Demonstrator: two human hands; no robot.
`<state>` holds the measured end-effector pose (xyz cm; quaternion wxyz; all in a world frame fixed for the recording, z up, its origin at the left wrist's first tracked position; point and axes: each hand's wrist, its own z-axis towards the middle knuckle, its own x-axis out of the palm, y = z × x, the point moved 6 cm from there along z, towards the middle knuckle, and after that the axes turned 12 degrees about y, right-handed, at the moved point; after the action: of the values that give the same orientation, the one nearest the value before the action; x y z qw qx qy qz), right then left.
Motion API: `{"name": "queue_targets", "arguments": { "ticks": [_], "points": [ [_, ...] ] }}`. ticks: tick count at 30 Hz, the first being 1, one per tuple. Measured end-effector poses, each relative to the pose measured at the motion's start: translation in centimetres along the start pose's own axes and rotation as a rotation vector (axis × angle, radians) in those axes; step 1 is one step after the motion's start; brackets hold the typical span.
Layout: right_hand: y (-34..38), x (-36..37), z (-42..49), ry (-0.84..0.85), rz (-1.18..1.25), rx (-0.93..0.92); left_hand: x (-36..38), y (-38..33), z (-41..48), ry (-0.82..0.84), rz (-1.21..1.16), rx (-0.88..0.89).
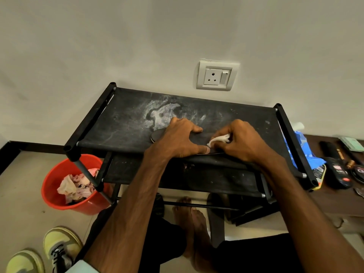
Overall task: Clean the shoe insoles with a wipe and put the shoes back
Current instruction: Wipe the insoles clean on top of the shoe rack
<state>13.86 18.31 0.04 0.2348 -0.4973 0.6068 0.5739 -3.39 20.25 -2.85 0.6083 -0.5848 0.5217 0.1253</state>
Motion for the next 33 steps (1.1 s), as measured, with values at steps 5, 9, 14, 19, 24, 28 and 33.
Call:
{"name": "queue_targets", "arguments": {
  "ticks": [5,9,14,19,24,28,33],
  "points": [
    [-1.8,-1.0,-0.9,-0.096,0.017,0.1,0.1,0.0,0.1,0.0,0.007,-0.012],
    [1.0,0.8,-0.4,0.013,0.0,-0.01,-0.1,0.1,0.0,0.0,0.014,-0.007],
    [-0.9,-0.4,-1.1,-0.028,0.031,0.059,0.2,-0.2,0.0,0.008,0.01,-0.016],
    [-1.2,-0.4,-1.5,-0.073,0.018,0.087,0.0,0.0,0.0,-0.002,0.009,-0.026],
    [0.5,0.8,-1.3,0.005,0.014,0.003,0.0,0.2,-0.1,0.003,-0.003,-0.017],
    [-2.3,-0.9,-2.8,-0.075,0.025,0.124,0.3,0.0,0.1,0.002,-0.01,-0.016],
    [-0.4,0.6,-3.1,-0.095,-0.013,0.066,-0.1,0.3,0.0,-0.01,-0.013,-0.024]
  ]
}}
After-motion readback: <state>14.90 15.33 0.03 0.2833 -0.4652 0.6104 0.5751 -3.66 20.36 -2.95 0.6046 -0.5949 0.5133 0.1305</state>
